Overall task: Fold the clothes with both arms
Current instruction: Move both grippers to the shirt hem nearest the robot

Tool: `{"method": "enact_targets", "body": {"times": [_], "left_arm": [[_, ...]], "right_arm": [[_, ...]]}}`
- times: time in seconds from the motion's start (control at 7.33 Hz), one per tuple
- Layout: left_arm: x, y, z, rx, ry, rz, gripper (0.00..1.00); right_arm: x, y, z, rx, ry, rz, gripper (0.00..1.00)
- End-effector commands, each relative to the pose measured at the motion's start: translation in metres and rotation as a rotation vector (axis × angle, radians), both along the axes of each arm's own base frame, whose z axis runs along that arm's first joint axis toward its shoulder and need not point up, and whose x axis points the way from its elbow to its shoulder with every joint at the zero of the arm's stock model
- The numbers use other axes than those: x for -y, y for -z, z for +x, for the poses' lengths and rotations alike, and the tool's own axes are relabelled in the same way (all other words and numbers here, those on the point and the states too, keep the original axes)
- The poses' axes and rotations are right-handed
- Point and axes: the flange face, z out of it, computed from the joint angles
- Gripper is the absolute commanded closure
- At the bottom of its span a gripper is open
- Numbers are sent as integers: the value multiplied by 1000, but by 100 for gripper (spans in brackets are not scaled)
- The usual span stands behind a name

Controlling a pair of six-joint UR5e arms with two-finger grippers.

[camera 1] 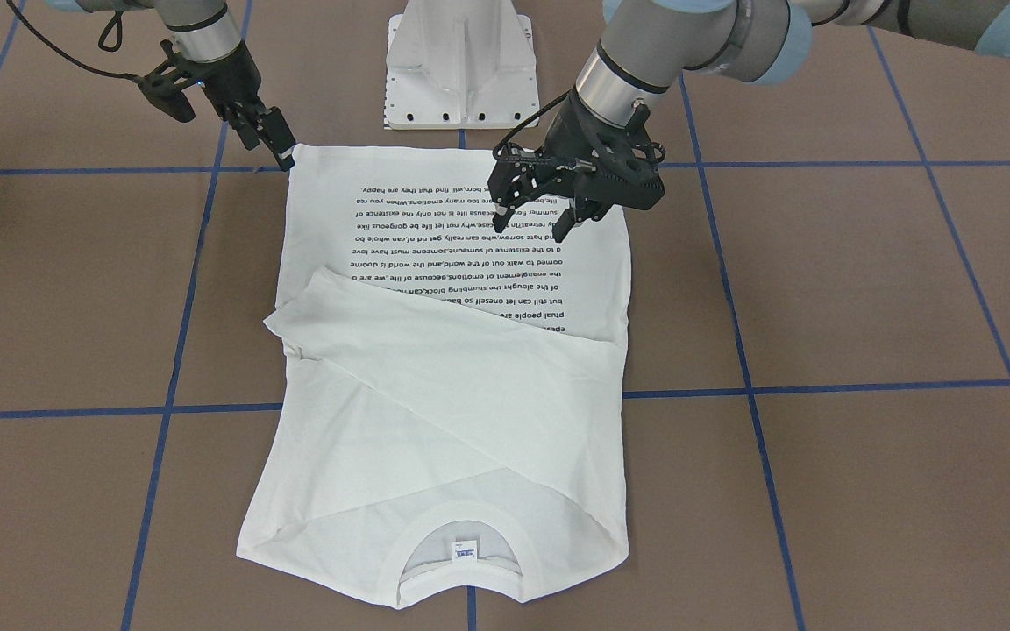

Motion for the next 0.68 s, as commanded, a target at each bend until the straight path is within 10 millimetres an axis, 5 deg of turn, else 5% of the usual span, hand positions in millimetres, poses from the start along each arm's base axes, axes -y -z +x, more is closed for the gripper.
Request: {"method": "enact_targets", "body": {"times": [0.0,0.27,0.55], "left_arm": [[-1,0,-2,-3,2,0,18],[-3,-5,-3,4,0,-4,18],[-3,-6,-3,5,2,-4,18]], "right_arm": [[-41,3,-38,-62,-3,16,9],[-49,-9,-77,-103,-2,6,11],[-48,-9,-74,-104,-1,1,22]]}}
